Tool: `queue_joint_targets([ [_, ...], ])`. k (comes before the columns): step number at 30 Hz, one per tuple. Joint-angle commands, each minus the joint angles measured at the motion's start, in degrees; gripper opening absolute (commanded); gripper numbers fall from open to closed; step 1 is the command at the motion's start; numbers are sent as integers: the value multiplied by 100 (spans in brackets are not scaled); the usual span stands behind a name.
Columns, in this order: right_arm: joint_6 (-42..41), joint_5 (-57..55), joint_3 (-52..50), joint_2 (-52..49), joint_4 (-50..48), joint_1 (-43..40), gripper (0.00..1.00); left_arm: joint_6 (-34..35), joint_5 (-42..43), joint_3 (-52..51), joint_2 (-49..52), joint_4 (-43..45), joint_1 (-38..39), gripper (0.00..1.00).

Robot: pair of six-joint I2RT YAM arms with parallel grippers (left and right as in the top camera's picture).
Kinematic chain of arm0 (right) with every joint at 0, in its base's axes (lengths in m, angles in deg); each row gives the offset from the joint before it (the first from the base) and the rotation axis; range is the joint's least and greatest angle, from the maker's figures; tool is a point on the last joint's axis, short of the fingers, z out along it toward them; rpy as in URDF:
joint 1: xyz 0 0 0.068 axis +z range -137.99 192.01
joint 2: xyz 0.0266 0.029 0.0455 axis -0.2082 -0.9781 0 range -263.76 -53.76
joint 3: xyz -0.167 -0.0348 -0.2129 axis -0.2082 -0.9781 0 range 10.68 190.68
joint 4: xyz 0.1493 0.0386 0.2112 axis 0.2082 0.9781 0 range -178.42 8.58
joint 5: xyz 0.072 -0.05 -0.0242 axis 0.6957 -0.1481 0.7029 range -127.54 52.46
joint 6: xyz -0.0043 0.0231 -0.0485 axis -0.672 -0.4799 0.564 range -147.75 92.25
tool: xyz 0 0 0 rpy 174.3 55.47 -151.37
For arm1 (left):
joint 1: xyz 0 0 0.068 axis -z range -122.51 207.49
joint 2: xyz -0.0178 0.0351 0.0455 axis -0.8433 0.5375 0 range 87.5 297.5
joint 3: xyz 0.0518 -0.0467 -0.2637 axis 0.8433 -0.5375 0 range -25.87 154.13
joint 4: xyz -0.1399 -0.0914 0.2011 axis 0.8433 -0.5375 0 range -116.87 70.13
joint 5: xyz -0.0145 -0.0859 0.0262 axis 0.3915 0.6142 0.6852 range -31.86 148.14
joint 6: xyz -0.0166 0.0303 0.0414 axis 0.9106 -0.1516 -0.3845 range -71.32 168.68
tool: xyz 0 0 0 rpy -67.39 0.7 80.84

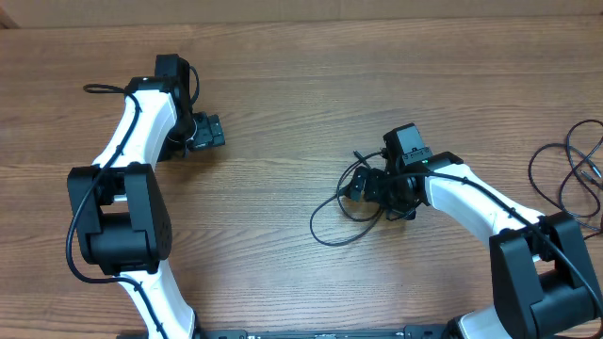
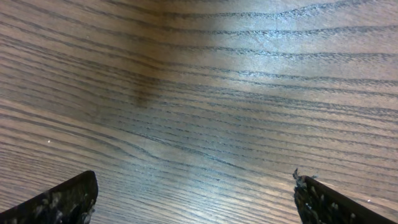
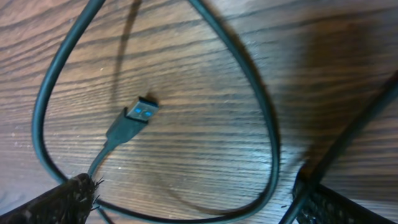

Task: Untangle cables
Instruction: 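Grasp the black cable with the right gripper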

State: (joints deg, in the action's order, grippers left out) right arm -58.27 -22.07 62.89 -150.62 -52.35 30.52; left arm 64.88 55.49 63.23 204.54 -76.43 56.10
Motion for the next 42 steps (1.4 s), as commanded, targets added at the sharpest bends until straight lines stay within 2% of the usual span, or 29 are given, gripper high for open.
queue_joint_targets([
  [1,-103,-693,-138,-179,42,-17,100,57,-52,-13,20,7,-9,99],
  [14,-120,-752,-136,-682,37,-17,100,57,-52,-13,20,7,-9,100],
  [18,-94,-973,-138,-684,66,-17,90,57,-52,-13,20,7,-9,100],
  [27,-24,-1655,-138,-684,262,-17,87,57,-52,-13,20,7,-9,99],
  [29,127,-1703,-138,-684,297,-17,84,57,-52,-13,20,7,-9,99],
  [37,837,-1738,-142,-684,393,-17,82,57,-52,-13,20,7,-9,100],
  [42,1005,-1843,-214,-684,461,-17,75,57,-52,-13,20,7,-9,99],
])
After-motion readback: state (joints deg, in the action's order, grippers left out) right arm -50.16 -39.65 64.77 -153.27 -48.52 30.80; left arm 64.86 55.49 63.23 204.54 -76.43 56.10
